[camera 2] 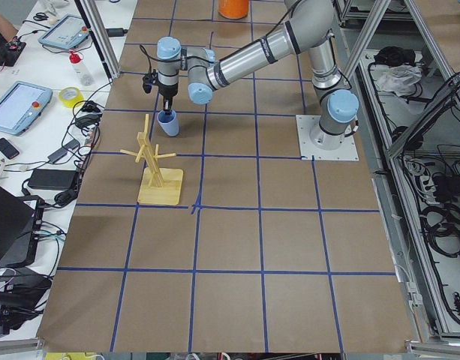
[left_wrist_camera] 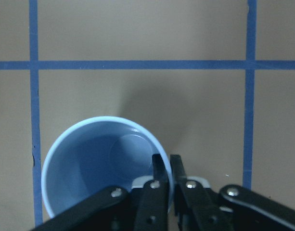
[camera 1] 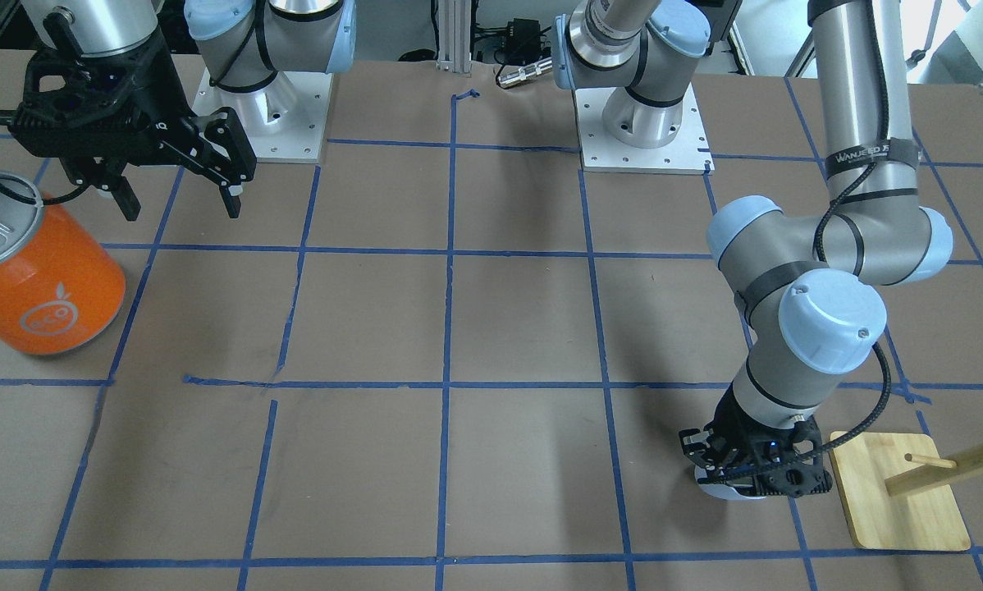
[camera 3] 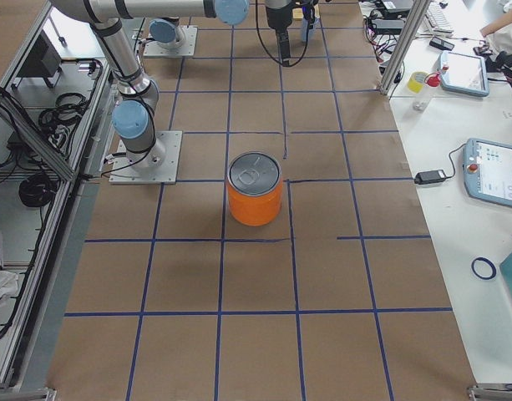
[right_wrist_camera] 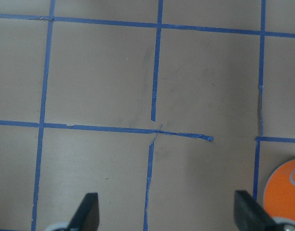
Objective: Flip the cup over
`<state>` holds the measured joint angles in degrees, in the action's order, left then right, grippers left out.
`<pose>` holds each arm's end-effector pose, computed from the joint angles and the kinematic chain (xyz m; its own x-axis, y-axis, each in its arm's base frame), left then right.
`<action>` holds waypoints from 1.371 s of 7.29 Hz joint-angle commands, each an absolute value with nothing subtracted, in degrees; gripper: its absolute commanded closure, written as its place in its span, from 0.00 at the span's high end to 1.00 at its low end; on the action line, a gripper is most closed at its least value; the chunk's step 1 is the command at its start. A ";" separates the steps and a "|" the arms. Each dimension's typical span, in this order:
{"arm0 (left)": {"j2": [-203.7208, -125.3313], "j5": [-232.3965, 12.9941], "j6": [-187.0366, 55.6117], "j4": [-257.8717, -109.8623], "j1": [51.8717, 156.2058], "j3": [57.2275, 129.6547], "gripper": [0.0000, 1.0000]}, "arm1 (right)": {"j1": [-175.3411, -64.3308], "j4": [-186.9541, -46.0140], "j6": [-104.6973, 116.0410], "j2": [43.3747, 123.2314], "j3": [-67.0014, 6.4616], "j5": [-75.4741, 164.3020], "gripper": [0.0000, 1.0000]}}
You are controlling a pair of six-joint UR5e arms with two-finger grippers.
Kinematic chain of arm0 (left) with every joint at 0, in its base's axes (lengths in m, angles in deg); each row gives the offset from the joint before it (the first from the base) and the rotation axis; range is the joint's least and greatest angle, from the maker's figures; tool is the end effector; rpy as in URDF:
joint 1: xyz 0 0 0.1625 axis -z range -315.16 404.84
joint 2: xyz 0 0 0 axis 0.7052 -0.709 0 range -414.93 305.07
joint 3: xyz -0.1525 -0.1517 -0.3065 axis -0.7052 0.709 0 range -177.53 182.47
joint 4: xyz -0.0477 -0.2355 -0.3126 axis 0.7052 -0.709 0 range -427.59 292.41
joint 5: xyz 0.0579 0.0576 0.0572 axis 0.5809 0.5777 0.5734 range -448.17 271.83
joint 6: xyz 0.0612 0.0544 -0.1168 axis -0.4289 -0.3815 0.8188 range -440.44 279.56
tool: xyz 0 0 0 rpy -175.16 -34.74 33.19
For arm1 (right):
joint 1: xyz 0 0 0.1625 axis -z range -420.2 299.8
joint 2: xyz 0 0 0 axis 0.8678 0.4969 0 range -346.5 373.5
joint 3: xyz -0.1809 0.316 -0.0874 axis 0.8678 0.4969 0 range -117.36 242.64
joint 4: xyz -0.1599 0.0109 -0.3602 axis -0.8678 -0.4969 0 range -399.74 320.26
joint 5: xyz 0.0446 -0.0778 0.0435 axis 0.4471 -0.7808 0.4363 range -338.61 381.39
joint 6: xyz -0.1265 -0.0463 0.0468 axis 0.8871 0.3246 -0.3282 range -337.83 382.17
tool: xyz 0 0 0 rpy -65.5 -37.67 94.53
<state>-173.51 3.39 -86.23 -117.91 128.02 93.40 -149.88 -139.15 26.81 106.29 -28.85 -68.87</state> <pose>-0.0542 -0.6363 0.1859 -0.9987 -0.0243 -0.0444 -0.0163 0.9848 -0.1729 0.1299 -0.4779 0.4234 -0.9971 -0.0729 0.0196 -0.0752 0.9798 -0.1851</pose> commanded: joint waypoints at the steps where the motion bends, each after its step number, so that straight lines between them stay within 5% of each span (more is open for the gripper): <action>1: -173.50 3.33 -87.12 -118.12 127.99 93.61 0.55 | -149.77 -139.14 26.83 106.31 -28.86 -68.87 1.00; 2: -173.24 3.33 -86.43 -118.65 127.99 93.61 0.91 | -149.94 -139.14 26.83 106.31 -28.86 -68.87 1.00; 3: -171.67 3.41 -86.25 -120.22 128.51 93.18 1.00 | -149.85 -139.14 26.83 106.31 -28.86 -68.87 1.00; 8: -153.24 5.34 -85.63 -157.06 129.04 84.41 1.00 | -149.85 -138.97 26.83 106.31 -28.94 -68.96 1.00; 10: -149.51 6.22 -85.36 -158.47 128.17 84.73 1.00 | -149.85 -138.97 26.83 106.31 -28.94 -68.96 1.00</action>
<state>-151.95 5.77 -85.46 -156.51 128.83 84.86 -149.89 -139.01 26.83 106.31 -28.94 -68.96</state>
